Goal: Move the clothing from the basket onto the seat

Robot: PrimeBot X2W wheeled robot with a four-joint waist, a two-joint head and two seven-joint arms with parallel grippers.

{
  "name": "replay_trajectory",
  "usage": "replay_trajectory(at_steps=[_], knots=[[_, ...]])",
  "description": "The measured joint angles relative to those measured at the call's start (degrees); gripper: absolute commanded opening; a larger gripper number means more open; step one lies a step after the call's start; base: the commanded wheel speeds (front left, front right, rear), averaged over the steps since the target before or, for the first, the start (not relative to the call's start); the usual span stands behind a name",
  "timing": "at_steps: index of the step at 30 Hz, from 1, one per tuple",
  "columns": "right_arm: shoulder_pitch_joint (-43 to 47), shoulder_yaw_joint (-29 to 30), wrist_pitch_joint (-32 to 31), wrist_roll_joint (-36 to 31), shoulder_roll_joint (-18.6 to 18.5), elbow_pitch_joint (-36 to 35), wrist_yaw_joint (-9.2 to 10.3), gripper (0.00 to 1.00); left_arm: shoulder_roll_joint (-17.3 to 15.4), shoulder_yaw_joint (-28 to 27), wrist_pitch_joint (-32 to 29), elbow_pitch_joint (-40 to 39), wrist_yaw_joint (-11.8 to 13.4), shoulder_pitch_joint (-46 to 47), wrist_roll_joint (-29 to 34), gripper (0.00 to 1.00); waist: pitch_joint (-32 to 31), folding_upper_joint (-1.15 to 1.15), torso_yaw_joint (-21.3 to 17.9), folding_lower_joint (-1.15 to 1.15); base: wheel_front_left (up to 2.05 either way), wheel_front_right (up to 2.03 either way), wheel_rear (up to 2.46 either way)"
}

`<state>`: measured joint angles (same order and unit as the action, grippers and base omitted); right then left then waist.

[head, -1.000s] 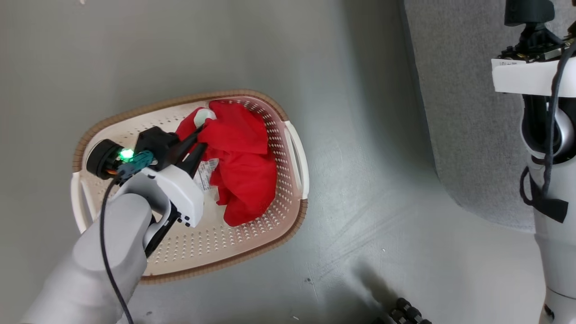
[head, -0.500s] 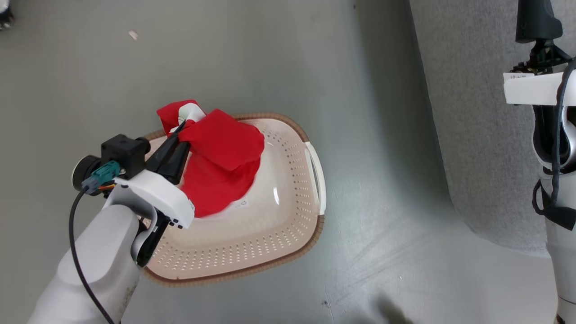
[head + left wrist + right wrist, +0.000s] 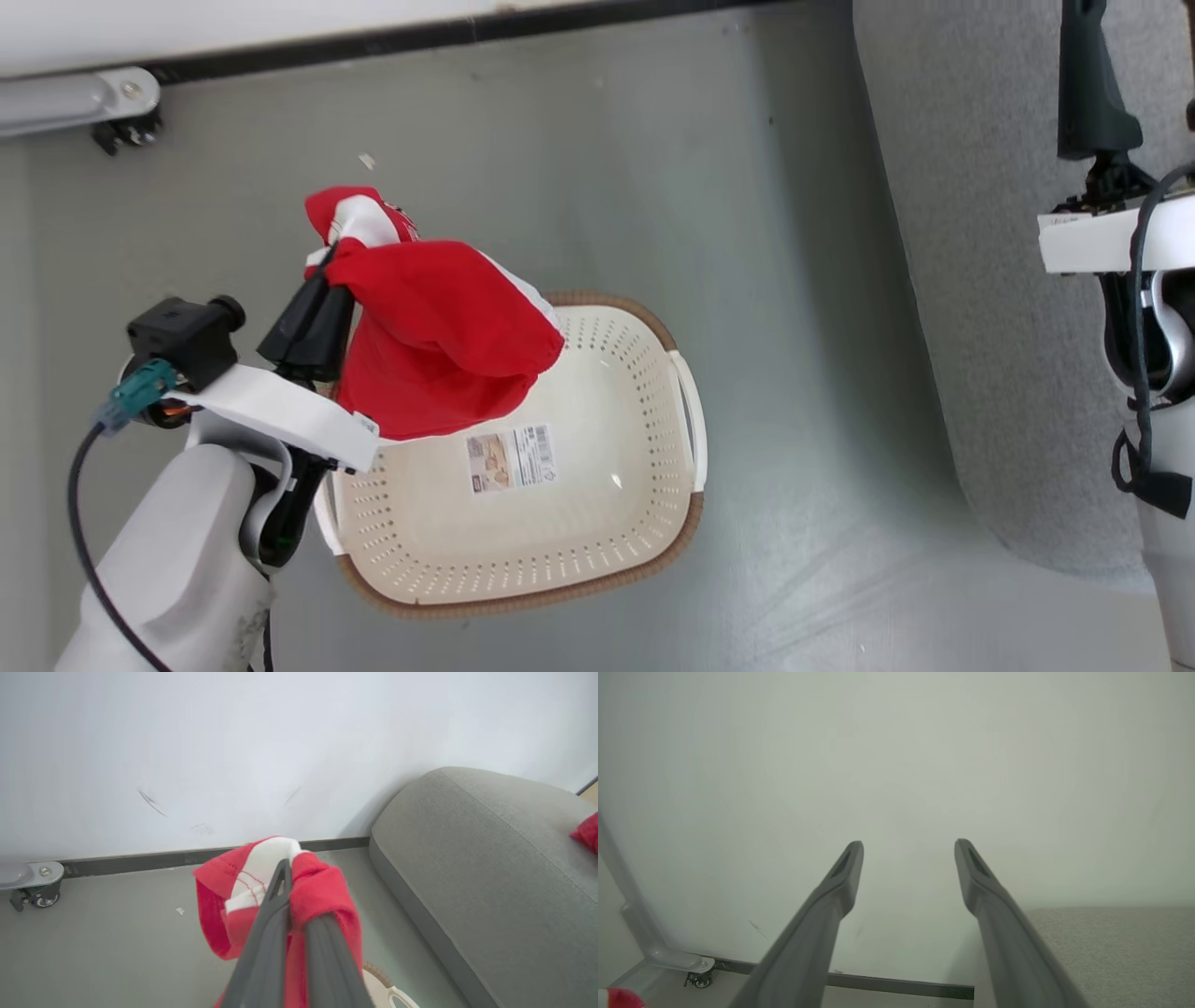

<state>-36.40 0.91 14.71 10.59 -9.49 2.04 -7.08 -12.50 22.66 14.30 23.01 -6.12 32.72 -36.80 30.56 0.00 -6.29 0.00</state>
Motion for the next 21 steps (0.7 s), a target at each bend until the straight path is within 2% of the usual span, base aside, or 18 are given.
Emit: replay_trajectory(at_steps=[9,16,21], knots=[[3.77,0.29,0.0,0.0,-0.32,1.23,0.0,1.0,-0.44,-5.97,0.1,-5.0,0.53,-2.5,-0.48,0.0,-5.32,0.0,1.84,0.0,0.0,0.0,0.0],[7.79,0.6,0.0,0.07,0.49,2.16,0.0,1.0,-1.2,-10.57,0.15,-7.03,2.46,-4.31,0.53,0.0,-9.38,0.0,2.73,0.0,0.0,0.0,0.0],[10.78,0.71,0.0,0.08,1.38,2.61,0.0,1.0,-1.46,-12.47,0.15,-7.87,2.8,-6.56,1.46,0.0,-12.2,0.0,2.89,0.0,0.0,0.0,0.0]])
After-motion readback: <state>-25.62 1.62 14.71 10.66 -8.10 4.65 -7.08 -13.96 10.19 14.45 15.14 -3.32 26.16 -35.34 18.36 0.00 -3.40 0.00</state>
